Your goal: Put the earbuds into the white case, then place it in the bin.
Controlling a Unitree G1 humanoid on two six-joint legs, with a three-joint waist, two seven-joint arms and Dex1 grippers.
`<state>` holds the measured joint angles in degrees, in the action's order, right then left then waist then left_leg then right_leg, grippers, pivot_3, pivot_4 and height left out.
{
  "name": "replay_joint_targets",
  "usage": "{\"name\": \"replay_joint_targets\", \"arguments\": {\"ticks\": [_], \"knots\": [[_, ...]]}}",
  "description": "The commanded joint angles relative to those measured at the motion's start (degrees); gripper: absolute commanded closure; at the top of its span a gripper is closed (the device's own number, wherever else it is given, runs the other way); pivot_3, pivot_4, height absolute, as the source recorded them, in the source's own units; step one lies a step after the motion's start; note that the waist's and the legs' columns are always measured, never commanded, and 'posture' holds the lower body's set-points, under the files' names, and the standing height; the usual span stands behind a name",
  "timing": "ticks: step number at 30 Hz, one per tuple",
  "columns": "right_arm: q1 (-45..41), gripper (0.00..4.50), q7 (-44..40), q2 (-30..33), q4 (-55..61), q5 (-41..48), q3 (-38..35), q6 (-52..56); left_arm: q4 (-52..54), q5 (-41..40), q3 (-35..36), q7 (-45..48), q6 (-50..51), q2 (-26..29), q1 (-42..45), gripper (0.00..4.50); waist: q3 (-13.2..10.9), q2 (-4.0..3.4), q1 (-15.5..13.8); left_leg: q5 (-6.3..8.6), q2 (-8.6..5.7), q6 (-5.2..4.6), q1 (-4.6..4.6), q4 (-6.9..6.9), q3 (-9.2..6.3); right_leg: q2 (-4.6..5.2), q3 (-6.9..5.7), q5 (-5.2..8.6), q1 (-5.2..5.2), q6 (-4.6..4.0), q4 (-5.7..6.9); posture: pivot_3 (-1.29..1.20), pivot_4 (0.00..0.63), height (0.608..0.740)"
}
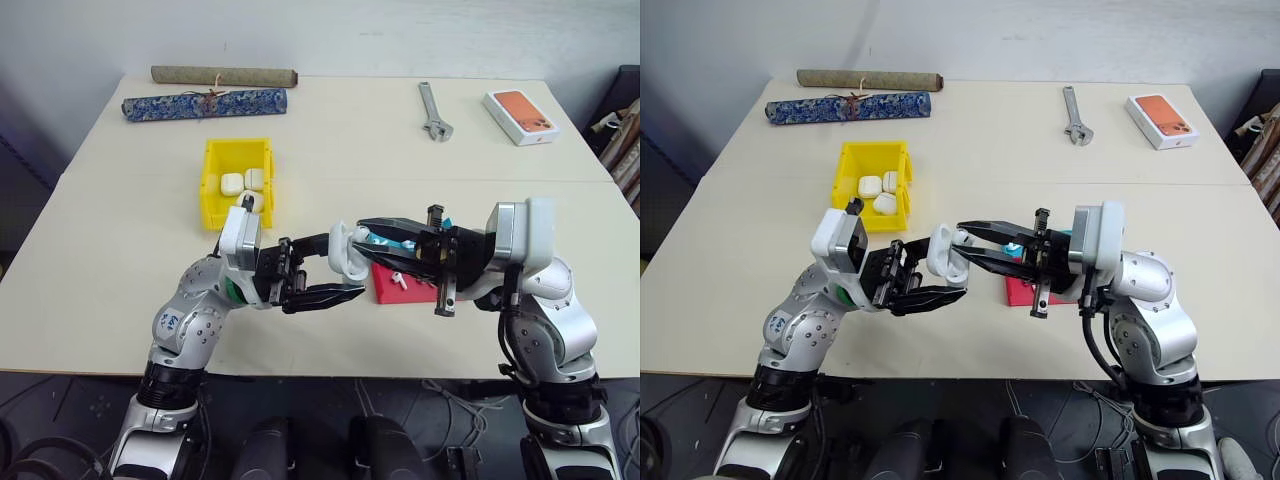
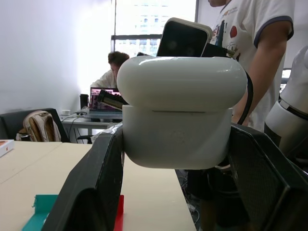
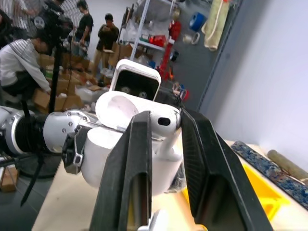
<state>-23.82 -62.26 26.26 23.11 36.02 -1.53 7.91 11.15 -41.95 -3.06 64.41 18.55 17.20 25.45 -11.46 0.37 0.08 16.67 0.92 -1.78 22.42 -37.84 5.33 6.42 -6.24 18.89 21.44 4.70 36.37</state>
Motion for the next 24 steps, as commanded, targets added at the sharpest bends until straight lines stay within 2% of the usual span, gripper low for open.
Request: {"name": "replay_joint_targets", "arguments": {"ticks": [1,5,7,8,10,11,15,18,21,24], "knots": [[1.4,4.05,-1.9,0.9,-2.0,-1.8,1.9,-1.3,3.1,-1.0,0.4,0.0,-1.1,-0.5,1.0,1.71,0.0,0.00,0.0,0.00,0.00,0.00,0.00,0.00,0.00,0.00,0.00,0.00,0.00,0.00,-0.01,0.00,0.150,0.740],[2.5,4.05,-2.7,2.0,-2.3,0.4,3.1,1.6,3.1,-0.5,0.4,-0.1,-1.3,-1.0,1.1,1.71,0.0,0.00,0.0,0.00,0.00,0.00,0.00,0.01,0.00,0.00,0.00,0.00,0.00,0.00,-0.01,0.00,0.150,0.740],[2.8,3.33,-2.8,1.7,-2.2,0.8,2.9,0.6,3.2,-0.3,0.4,-0.1,-1.4,-1.1,1.1,1.71,0.0,0.00,0.0,0.00,0.00,0.00,0.00,0.01,-0.01,0.00,0.00,0.00,0.00,0.00,-0.02,0.00,0.150,0.740],[3.2,3.18,-2.9,2.1,-1.4,1.7,2.3,0.7,3.3,-0.1,0.5,-0.2,-1.4,-1.0,1.0,1.71,0.0,0.00,0.0,0.00,0.00,0.00,0.00,0.01,-0.01,0.00,0.00,0.00,0.00,0.00,-0.03,0.00,0.150,0.740],[3.8,2.50,-2.3,3.1,0.1,4.6,-1.1,0.9,3.3,0.3,0.9,-0.5,-1.5,-0.7,0.4,1.71,0.0,0.00,-0.1,0.00,0.00,0.00,0.01,0.02,-0.02,0.00,-0.01,0.00,-0.02,0.00,-0.06,0.00,0.150,0.740],[4.5,2.27,-2.6,4.9,0.7,6.2,-3.8,1.6,3.0,0.7,1.1,-0.3,-1.7,-0.2,-0.1,1.71,0.0,0.00,-0.1,0.00,0.00,-0.01,0.01,0.02,-0.02,0.01,-0.01,0.00,-0.02,0.00,-0.08,0.00,0.150,0.740],[9.2,0.90,-0.9,12.9,0.8,11.5,-15.7,6.1,1.7,2.1,2.9,1.0,-3.2,2.7,-3.7,1.71,0.0,0.00,-0.2,0.03,0.00,-0.07,0.04,0.08,-0.03,0.03,-0.02,-0.01,-0.07,0.01,-0.30,0.00,0.150,0.740],[17.2,0.04,-5.7,18.8,-5.9,7.4,-25.2,3.1,1.4,3.1,4.3,1.3,-4.6,5.2,-7.0,1.71,0.0,0.00,-0.4,0.04,0.00,-0.08,0.02,0.22,-0.03,0.03,-0.04,-0.01,-0.10,0.02,-0.42,0.00,0.150,0.740],[23.7,0.04,-9.5,22.4,-19.2,0.8,-31.5,-4.4,1.4,3.1,5.8,0.5,-5.3,6.4,-9.4,1.71,0.0,0.03,-0.9,0.03,-0.04,-0.10,-0.05,0.41,0.03,0.02,-0.07,-0.01,-0.17,0.02,-0.58,0.00,0.150,0.740],[27.1,0.04,-11.5,25.1,-35.4,-5.9,-34.3,-14.0,1.7,3.3,6.9,-0.3,-5.7,7.0,-11.0,1.71,0.0,0.03,-1.4,0.01,-0.06,-0.17,-0.07,0.40,0.11,0.03,-0.04,-0.03,-0.19,0.05,-0.60,0.00,0.150,0.740]]}}
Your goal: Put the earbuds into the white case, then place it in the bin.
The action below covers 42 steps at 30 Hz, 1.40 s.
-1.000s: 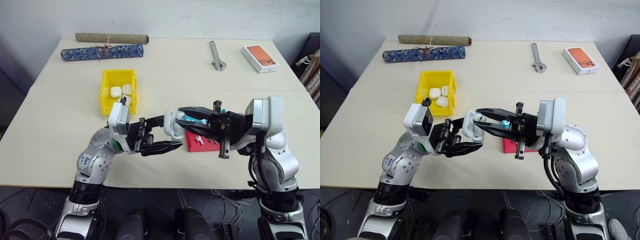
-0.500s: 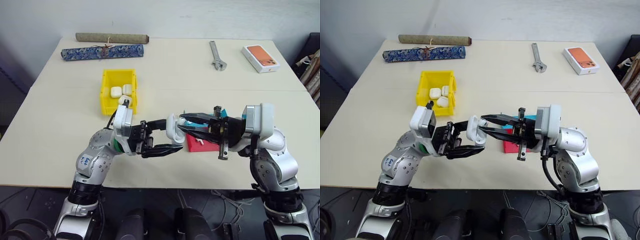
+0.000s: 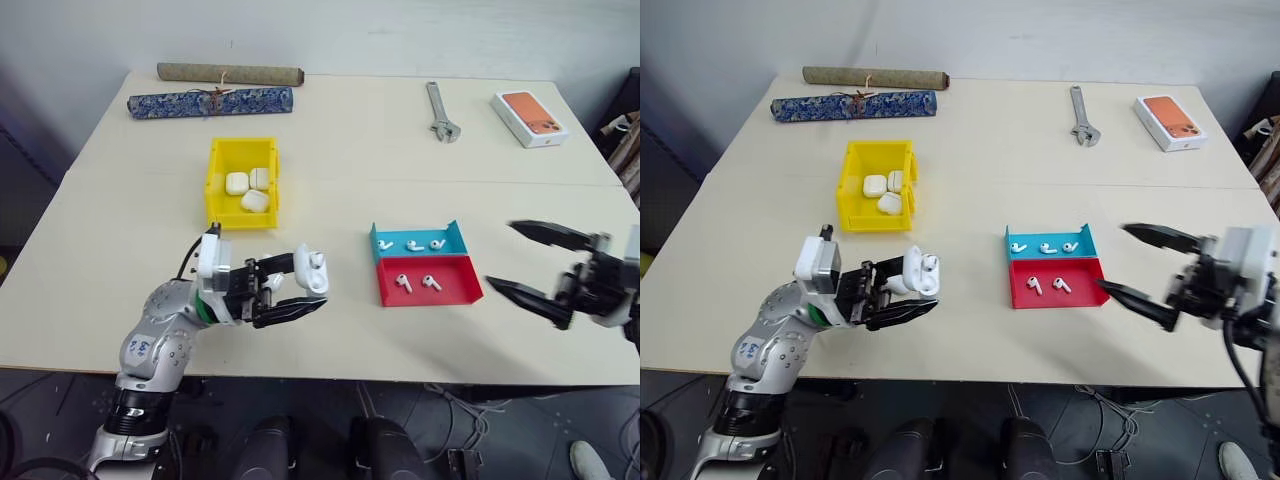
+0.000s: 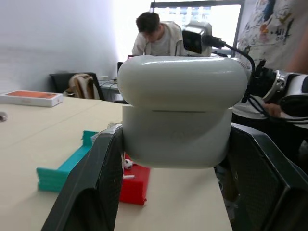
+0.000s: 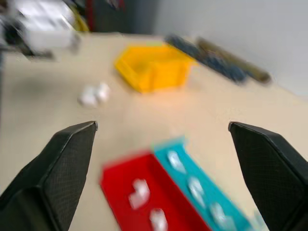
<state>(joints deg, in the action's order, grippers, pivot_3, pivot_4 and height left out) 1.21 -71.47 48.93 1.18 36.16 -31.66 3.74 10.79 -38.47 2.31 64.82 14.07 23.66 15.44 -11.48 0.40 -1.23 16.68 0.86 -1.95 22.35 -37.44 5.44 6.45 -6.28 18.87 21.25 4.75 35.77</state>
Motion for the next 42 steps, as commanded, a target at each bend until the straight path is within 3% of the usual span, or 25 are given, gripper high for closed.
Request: {"name": "replay_joint_targets", "arguments": {"ticks": [1,6,11,17,20,27,35,42], "knots": [[2.8,0.04,-1.9,3.3,-20.3,-8.7,-4.6,-14.1,2.1,-0.1,1.8,-1.2,-1.4,0.6,-1.5,1.71,0.0,0.00,-0.2,-0.01,0.00,-0.02,-0.01,0.00,0.01,0.00,0.01,0.00,-0.01,0.00,-0.01,0.00,0.150,0.740],[0.3,0.04,0.7,4.9,-34.2,-13.1,-3.7,-23.8,2.9,0.3,2.5,-2.3,-1.9,1.0,-2.8,1.71,0.0,-0.02,0.4,-0.05,0.00,0.01,-0.08,0.04,0.10,0.00,0.06,0.00,0.01,0.01,0.02,0.00,0.150,0.740],[-8.0,0.04,3.6,4.8,-23.3,-14.0,4.3,-17.5,3.1,0.2,2.6,-3.0,-2.0,1.5,-2.9,1.71,0.0,-0.11,2.6,-0.16,0.11,0.16,-0.29,0.14,0.37,0.00,0.09,-0.02,0.01,-0.03,0.11,0.00,0.150,0.740],[-22.0,0.04,2.7,8.3,-11.9,-15.4,17.9,2.0,3.2,0.3,2.3,-3.5,-2.1,1.5,-2.7,1.71,0.0,-0.15,2.5,-0.20,0.12,0.24,-0.22,0.19,0.27,0.02,0.07,-0.04,0.21,-0.06,0.27,0.00,0.150,0.740],[-32.1,0.63,0.0,8.0,-12.1,-18.5,26.5,7.9,3.6,0.5,2.0,-4.1,-2.3,1.1,-2.9,1.71,0.0,-0.15,1.7,-0.17,0.14,0.29,-0.13,0.18,0.16,0.02,-0.04,-0.04,0.23,-0.06,0.21,0.00,0.150,0.740],[-48.9,3.09,-3.5,2.6,-24.2,-30.3,40.5,2.2,4.6,0.6,1.2,-5.3,-2.9,0.2,-4.2,1.71,0.0,-0.14,1.2,-0.15,0.07,0.23,0.05,0.11,0.13,0.07,-0.14,-0.05,0.27,-0.05,0.08,0.00,0.150,0.740],[-63.4,3.09,-7.2,-1.5,-45.5,-44.0,51.1,-16.2,5.7,0.6,1.5,-6.5,-3.3,0.1,-5.6,1.71,0.0,-0.15,1.6,-0.18,0.07,0.21,0.04,0.07,0.17,0.06,-0.18,-0.05,0.28,-0.05,0.14,0.00,0.150,0.740],[-71.0,3.09,-7.3,-6.5,-59.7,-51.5,55.4,-23.3,6.3,0.9,0.9,-7.0,-3.5,-0.2,-6.1,1.71,0.0,-0.15,2.0,-0.18,0.08,0.21,0.04,0.04,0.16,0.06,-0.18,-0.05,0.27,-0.05,0.19,0.00,0.150,0.740]]}}
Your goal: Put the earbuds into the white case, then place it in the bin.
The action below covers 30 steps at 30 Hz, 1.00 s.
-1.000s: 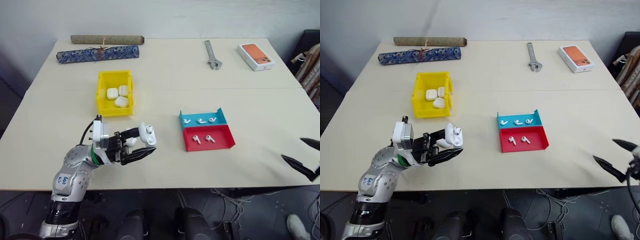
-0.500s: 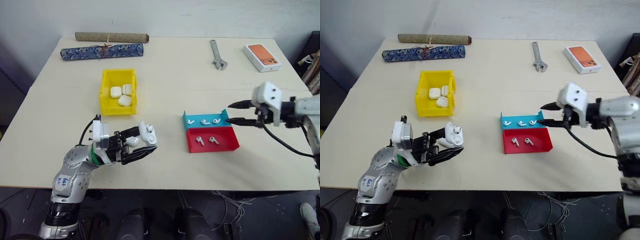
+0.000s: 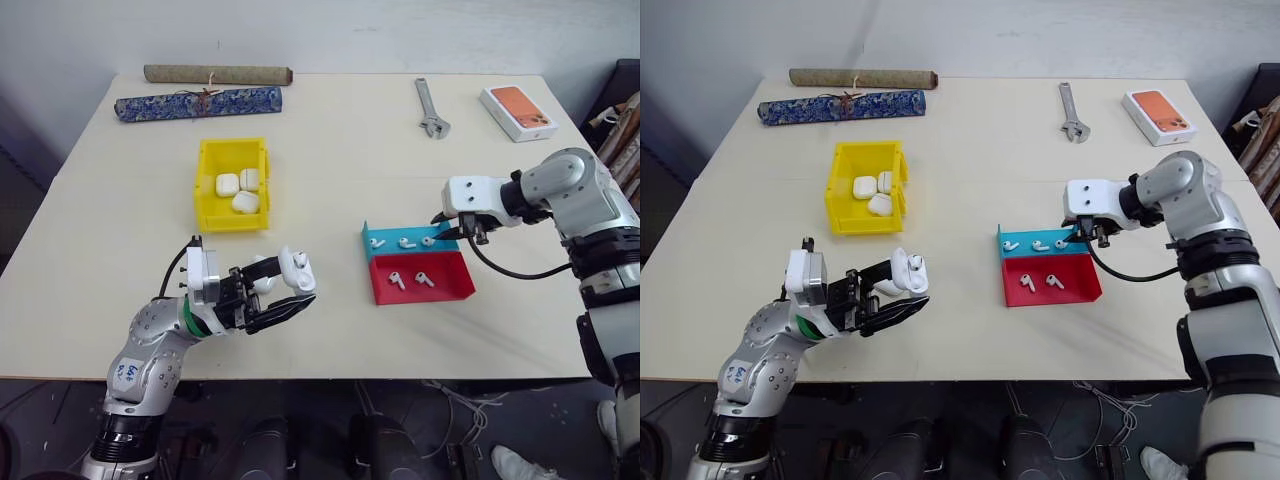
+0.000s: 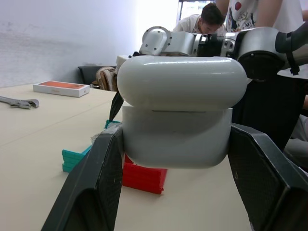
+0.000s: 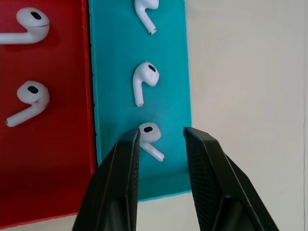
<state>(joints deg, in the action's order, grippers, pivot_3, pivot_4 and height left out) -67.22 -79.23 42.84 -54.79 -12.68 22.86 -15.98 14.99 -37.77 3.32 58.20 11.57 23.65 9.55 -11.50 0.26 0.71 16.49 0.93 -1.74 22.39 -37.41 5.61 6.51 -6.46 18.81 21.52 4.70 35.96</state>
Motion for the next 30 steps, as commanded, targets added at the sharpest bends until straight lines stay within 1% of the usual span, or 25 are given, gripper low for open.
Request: {"name": "replay_joint_targets", "arguments": {"ticks": [1,7,10,15,21,30], "knots": [[-3.4,3.09,0.5,-1.1,-5.4,-3.6,1.3,-4.6,2.2,0.2,-0.2,-0.5,-1.0,-0.2,-0.2,1.71,0.0,0.00,0.1,0.00,0.00,0.00,0.00,-0.01,-0.01,0.00,0.00,0.00,0.00,0.00,0.01,0.00,0.150,0.740],[-6.5,3.09,3.4,-3.6,-12.1,-9.1,3.7,-9.2,2.9,0.3,-0.4,-1.1,-1.2,-0.3,-0.5,1.71,0.0,0.00,0.2,-0.01,0.00,0.00,0.01,-0.02,-0.03,0.00,-0.01,0.00,0.00,0.00,0.03,0.00,0.150,0.740],[-7.3,3.09,4.3,-4.5,-13.8,-10.7,4.1,-10.5,3.4,0.2,-0.5,-1.4,-1.4,-0.2,-1.1,1.71,0.0,0.00,0.8,-0.01,0.00,0.01,0.01,-0.02,-0.03,0.00,0.00,0.00,-0.01,0.00,0.04,0.00,0.150,0.740],[-7.9,3.09,6.8,-5.9,-16.1,-13.2,4.5,-11.5,4.3,0.2,-0.7,-2.2,-1.4,-0.4,-1.9,1.71,0.0,-0.01,0.9,-0.02,0.00,0.03,0.00,-0.01,-0.04,0.00,-0.01,0.00,-0.01,0.00,0.07,0.00,0.150,0.740],[-8.5,3.09,8.5,-6.9,-17.9,-14.6,4.3,-11.4,4.6,0.1,-0.7,-2.6,-1.4,-0.2,-2.1,1.71,0.0,-0.01,1.0,-0.02,0.01,0.03,-0.02,-0.05,-0.04,0.00,0.01,0.00,-0.02,0.00,0.10,0.00,0.150,0.740],[-8.3,3.09,8.4,-7.6,-18.7,-14.8,3.6,-10.4,4.8,-0.1,-0.3,-2.7,-1.3,0.3,-2.1,1.71,0.0,-0.01,1.0,-0.02,0.01,0.03,-0.03,-0.09,-0.05,0.00,0.01,0.00,-0.03,0.00,0.12,0.00,0.150,0.740]]}}
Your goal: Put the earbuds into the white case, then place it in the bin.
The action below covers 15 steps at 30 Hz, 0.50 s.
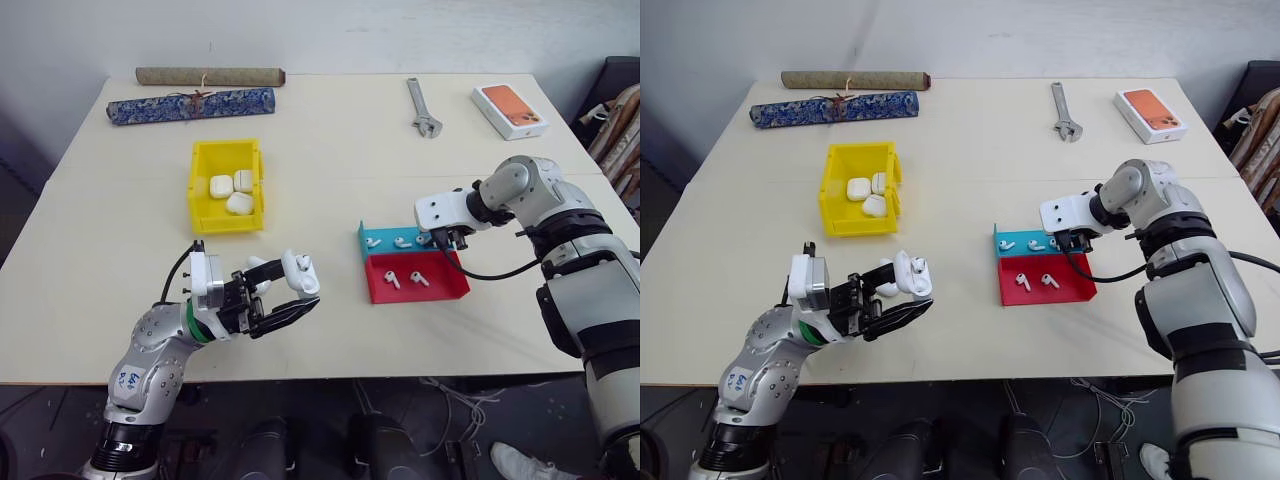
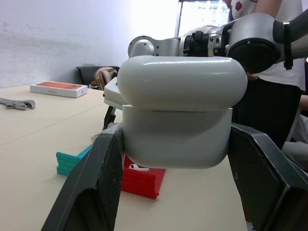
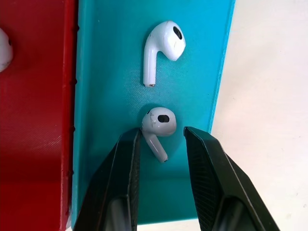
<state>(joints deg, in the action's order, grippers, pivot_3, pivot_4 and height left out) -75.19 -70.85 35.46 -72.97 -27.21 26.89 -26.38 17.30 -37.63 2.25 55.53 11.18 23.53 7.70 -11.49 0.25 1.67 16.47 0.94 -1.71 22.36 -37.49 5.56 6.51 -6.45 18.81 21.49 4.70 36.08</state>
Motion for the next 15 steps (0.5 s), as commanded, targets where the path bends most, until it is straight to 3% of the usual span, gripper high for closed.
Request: {"name": "replay_joint_targets", "arguments": {"ticks": [1,15], "knots": [[-0.3,3.09,0.0,-0.3,-0.6,-0.2,-0.5,0.0,2.4,-0.2,0.7,0.0,-0.9,0.4,-0.3,1.71,0.0,0.00,0.0,0.00,0.00,0.00,0.00,-0.01,0.00,0.00,0.00,0.00,0.00,0.00,0.01,0.00,0.150,0.740],[0.7,3.09,-0.5,-1.1,-0.8,0.0,-0.9,-0.6,2.8,-0.6,1.2,-0.3,-0.5,1.4,-0.5,1.71,0.0,0.00,0.1,0.00,0.01,0.00,-0.03,-0.03,0.00,0.00,0.02,0.00,0.00,0.00,0.08,0.00,0.150,0.740]]}}
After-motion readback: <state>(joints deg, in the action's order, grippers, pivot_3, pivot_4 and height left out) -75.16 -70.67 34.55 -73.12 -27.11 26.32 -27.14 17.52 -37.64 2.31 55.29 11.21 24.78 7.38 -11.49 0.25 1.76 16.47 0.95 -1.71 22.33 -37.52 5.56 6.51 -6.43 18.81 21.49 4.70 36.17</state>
